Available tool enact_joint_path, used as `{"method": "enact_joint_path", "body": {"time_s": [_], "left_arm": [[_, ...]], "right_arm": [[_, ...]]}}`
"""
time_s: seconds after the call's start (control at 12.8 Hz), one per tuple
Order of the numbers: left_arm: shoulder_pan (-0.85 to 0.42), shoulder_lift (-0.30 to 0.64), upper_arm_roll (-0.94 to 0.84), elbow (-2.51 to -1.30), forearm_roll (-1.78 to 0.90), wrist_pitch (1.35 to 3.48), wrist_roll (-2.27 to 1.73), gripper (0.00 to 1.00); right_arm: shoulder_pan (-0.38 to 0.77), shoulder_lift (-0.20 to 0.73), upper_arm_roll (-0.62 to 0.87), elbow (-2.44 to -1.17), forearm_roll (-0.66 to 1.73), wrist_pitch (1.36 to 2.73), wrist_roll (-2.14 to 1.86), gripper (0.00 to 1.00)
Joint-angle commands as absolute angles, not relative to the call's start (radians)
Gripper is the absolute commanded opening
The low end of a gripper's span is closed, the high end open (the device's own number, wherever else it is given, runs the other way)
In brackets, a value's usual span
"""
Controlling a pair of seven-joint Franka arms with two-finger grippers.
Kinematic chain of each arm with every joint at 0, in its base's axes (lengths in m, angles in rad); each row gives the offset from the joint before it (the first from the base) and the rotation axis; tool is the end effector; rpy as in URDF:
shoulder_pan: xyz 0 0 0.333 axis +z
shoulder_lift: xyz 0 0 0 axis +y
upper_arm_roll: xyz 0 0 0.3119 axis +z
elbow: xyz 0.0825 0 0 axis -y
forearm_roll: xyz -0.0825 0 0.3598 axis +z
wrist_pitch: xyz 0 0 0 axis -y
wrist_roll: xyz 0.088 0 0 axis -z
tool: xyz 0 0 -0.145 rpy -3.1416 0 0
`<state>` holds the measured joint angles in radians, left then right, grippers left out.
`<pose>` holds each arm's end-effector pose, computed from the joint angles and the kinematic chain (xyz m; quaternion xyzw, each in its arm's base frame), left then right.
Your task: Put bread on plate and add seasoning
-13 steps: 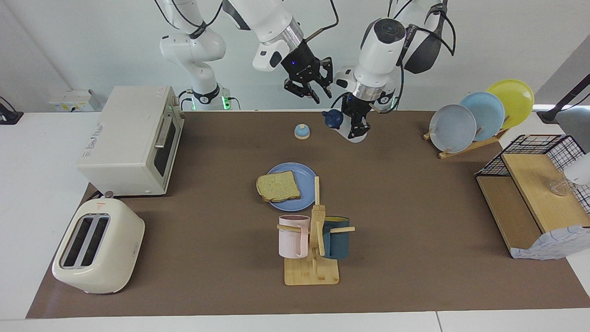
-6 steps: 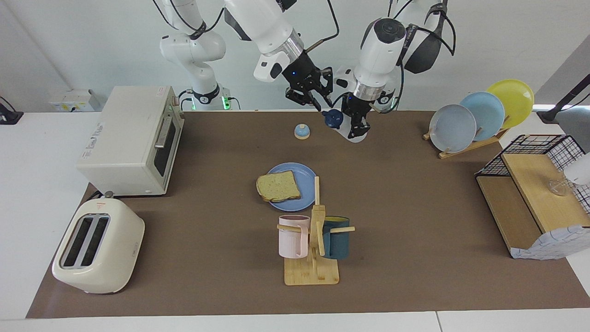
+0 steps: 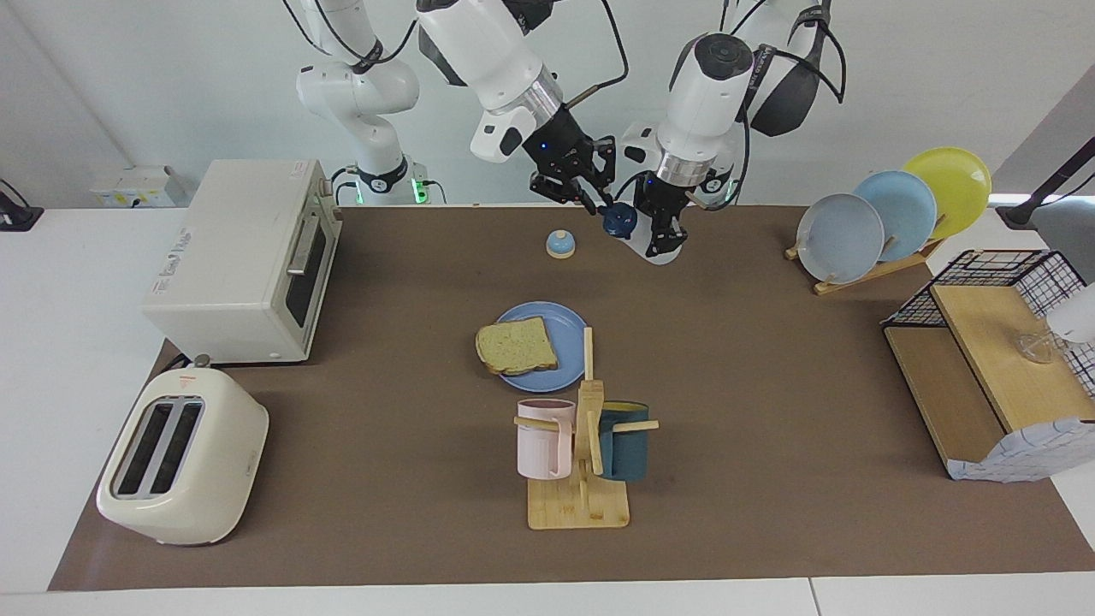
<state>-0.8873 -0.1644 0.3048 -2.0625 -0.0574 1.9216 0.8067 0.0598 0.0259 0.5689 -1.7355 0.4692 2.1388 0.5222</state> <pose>0.4086 -0.2706 0.4704 0.7723 -0.6331 0.0134 0.0504 0.4635 0.3748 0.5640 -0.9567 0.0361 -0.0330 0.2869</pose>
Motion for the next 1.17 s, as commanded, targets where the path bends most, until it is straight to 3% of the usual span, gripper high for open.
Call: {"method": "enact_joint_path", "body": {"time_s": [0.0, 0.23, 0.39, 0.86, 0.94, 1.02, 1.1], "left_arm": [[-0.9, -0.196, 0.314, -2.089, -0.035, 1.936, 0.813, 0.0], [-0.9, -0.195, 0.314, -2.089, -0.035, 1.936, 0.813, 0.0], [-0.9, -0.195, 0.314, -2.089, -0.035, 1.936, 0.813, 0.0], [-0.9, -0.195, 0.314, -2.089, -0.035, 1.936, 0.813, 0.0], [-0.9, -0.196, 0.314, -2.089, -0.035, 1.936, 0.813, 0.0], [-0.9, -0.195, 0.314, -2.089, -0.035, 1.936, 0.813, 0.0], [-0.9, -0.195, 0.314, -2.089, -0.035, 1.936, 0.813, 0.0]], "right_arm": [[0.054, 0.021, 0.575, -1.747, 0.462, 2.155, 0.514, 0.2], [0.054, 0.02, 0.575, -1.747, 0.462, 2.152, 0.514, 0.18], [0.054, 0.021, 0.575, -1.747, 0.463, 2.152, 0.517, 0.0], [0.051, 0.031, 0.574, -1.738, 0.477, 2.16, 0.531, 0.0], [0.051, 0.029, 0.574, -1.74, 0.476, 2.161, 0.531, 0.05], [0.051, 0.028, 0.574, -1.74, 0.468, 2.161, 0.523, 0.19], [0.051, 0.028, 0.574, -1.743, 0.466, 2.163, 0.522, 0.26]]}}
